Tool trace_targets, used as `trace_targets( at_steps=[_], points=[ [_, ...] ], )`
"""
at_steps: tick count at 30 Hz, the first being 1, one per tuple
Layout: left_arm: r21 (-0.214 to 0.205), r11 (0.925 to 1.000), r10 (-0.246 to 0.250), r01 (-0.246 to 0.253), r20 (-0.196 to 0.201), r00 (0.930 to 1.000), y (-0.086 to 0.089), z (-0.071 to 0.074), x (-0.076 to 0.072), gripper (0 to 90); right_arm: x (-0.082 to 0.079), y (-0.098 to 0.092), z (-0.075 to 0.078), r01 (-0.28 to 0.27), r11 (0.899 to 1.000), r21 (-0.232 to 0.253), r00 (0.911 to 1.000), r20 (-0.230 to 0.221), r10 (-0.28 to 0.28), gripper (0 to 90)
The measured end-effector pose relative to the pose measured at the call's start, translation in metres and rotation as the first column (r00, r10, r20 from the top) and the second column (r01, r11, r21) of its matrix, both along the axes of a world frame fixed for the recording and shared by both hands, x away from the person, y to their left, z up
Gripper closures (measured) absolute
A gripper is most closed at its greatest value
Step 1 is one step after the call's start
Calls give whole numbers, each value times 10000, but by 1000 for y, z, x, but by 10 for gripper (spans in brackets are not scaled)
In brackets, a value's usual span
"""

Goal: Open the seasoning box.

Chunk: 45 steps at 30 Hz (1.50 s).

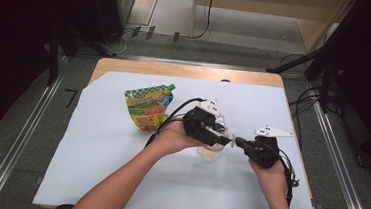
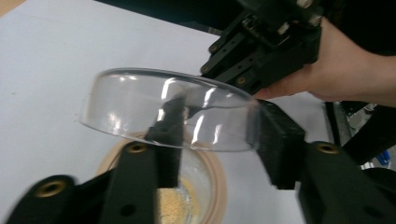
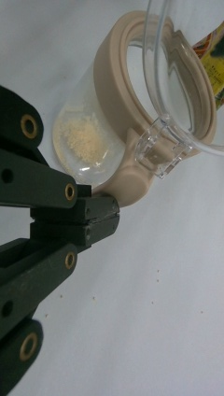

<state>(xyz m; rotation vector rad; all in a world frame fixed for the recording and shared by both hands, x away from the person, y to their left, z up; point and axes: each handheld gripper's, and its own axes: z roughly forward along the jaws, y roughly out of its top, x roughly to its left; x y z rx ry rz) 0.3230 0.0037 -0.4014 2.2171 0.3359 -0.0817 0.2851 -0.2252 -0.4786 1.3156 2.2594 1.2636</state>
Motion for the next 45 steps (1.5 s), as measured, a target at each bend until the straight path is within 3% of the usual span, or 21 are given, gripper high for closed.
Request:
trace_targets(
  at_steps=[3,5,8,14,17,20,25,28,34,38,39,45],
  points=[
    [36,10000,-43,44,-149,9999,-4,2,-2,694,0,0,0,-4,10000,1,10000,5,4,900],
    [31,10000,-4,5,-425,9991,-6,3,0,715,0,0,0,-4,10000,2,10000,11,4,900],
    [172,9999,24,-15,-526,9986,-9,5,0,726,0,-1,0,-3,10000,39,10000,3,3,900],
    [196,9998,-45,61,-791,9969,-17,6,4,717,0,-1,0,4,9999,106,10000,-11,-4,900],
    [-92,9999,-93,84,-994,9950,-23,2,6,707,0,-1,0,5,9999,110,10000,-6,-5,900],
    [-154,9999,-88,74,-934,9956,-26,1,7,703,0,-2,0,-22,9999,163,10000,-59,23,900],
    [133,9998,158,-147,-904,9958,-31,1,6,619,0,-2,0,-47,9999,149,10000,70,46,896],
    [61,10000,69,-64,-938,9956,-29,2,5,616,-1,-3,0,-66,9998,193,9999,118,64,884],
    [55,10000,-20,26,-1098,9939,-20,7,0,527,-2,-6,1,2,9997,251,9999,126,-5,855],
    [86,9998,205,-193,-1778,9838,-3,4,0,558,-4,-9,2,112,9994,337,9999,107,-116,840],
    [192,9995,281,-252,-1718,9847,0,4,0,563,-5,-9,3,116,9994,335,9998,165,-121,834],
    [-66,9973,715,-732,-1430,9871,23,2,-8,560,-15,-12,4,18,9985,554,10000,16,-19,778]
  ],
)
